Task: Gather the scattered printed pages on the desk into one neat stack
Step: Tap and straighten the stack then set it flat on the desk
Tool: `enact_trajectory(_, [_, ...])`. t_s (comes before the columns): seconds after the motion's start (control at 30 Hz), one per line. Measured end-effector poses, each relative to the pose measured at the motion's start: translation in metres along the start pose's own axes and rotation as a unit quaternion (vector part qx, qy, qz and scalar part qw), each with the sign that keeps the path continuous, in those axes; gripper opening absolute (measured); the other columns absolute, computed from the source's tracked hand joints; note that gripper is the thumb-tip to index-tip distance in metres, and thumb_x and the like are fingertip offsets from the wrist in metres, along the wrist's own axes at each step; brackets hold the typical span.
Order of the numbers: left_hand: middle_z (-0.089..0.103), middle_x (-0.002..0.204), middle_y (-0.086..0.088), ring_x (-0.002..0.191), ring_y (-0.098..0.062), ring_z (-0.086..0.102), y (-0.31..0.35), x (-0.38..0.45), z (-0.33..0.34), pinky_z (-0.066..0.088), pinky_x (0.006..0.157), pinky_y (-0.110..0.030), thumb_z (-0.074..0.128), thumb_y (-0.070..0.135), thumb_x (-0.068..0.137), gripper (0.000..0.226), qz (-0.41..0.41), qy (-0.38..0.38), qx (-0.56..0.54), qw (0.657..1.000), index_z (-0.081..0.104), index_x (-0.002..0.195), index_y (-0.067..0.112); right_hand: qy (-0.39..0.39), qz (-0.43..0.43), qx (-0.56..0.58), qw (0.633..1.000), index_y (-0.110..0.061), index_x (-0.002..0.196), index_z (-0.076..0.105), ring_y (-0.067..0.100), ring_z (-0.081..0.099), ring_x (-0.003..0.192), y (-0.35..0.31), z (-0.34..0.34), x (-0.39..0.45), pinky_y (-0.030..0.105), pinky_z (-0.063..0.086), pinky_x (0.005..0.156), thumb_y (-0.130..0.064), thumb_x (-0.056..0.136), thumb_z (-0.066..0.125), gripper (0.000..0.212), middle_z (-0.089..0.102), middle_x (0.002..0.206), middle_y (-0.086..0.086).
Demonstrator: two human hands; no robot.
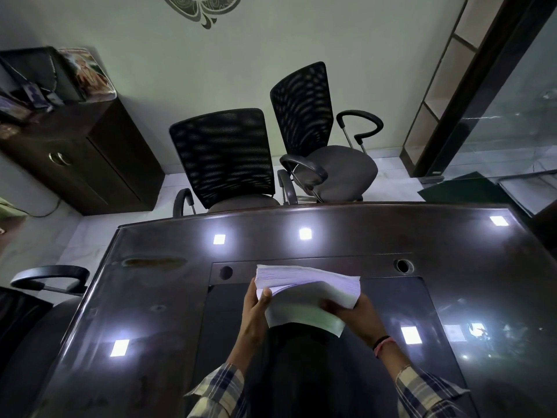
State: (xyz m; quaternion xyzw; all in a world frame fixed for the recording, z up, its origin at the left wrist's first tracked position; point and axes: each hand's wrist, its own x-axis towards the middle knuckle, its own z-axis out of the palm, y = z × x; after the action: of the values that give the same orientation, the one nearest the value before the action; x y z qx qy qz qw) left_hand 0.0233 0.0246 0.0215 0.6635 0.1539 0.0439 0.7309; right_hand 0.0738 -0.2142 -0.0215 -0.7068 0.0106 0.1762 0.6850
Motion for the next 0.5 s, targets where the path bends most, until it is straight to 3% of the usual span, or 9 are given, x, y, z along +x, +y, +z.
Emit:
enact_trajectory(0.2, [0.065,0.135,0.01,0.128,-0.008,0.06,0.002,0.002,-0.019,0.048,0.099,-0.019,0.08,0.081,0.056,0.118,-0.011,-0.083,0.05,0.995,0.043,0.145,0.013,-0.002,0.015,-0.033,0.999,-0.016,0.101,0.081,0.027,0.074,0.102,0.01,-0.006,0.003,0.055,0.058,0.092,-0.036,0.063,0.096,0.045,0.079,0.104,0.006])
enact_trajectory(0.3, [0.062,0.138,0.017,0.131,-0.004,0.058,0.004,0.002,-0.025,0.048,0.102,-0.019,0.088,0.073,0.054,0.119,-0.006,-0.124,0.091,0.988,0.042,0.148,0.015,0.003,0.016,-0.052,0.999,-0.017,0.1,0.081,0.026,0.075,0.101,0.014,-0.008,0.005,0.053,0.059,0.091,-0.029,0.066,0.095,0.039,0.08,0.102,0.004])
enact_trajectory(0.37, [0.063,0.14,0.007,0.131,-0.012,0.059,-0.004,0.007,-0.032,0.051,0.105,-0.029,0.099,0.044,0.058,0.109,-0.01,-0.153,0.127,0.98,0.044,0.148,0.015,0.006,0.015,-0.063,0.998,-0.017,0.099,0.081,0.025,0.075,0.101,0.015,-0.008,0.004,0.05,0.06,0.09,-0.025,0.069,0.095,0.034,0.08,0.1,0.003])
enact_trajectory(0.43, [0.07,0.127,0.013,0.116,-0.006,0.067,-0.011,0.011,-0.034,0.056,0.094,-0.028,0.099,0.017,0.062,0.092,-0.027,-0.142,0.197,0.97,0.052,0.14,0.025,0.012,0.02,-0.074,0.997,-0.017,0.097,0.081,0.022,0.075,0.099,0.015,-0.008,0.003,0.042,0.061,0.086,-0.02,0.072,0.093,0.028,0.08,0.098,0.001])
enact_trajectory(0.5, [0.074,0.111,0.021,0.101,-0.002,0.071,-0.017,0.013,-0.034,0.06,0.085,-0.032,0.092,0.011,0.072,0.064,-0.027,-0.086,0.249,0.964,0.063,0.123,0.036,0.017,0.025,-0.088,0.996,-0.018,0.097,0.081,0.018,0.076,0.096,0.016,-0.007,0.003,0.035,0.061,0.083,-0.02,0.074,0.092,0.026,0.08,0.095,-0.001])
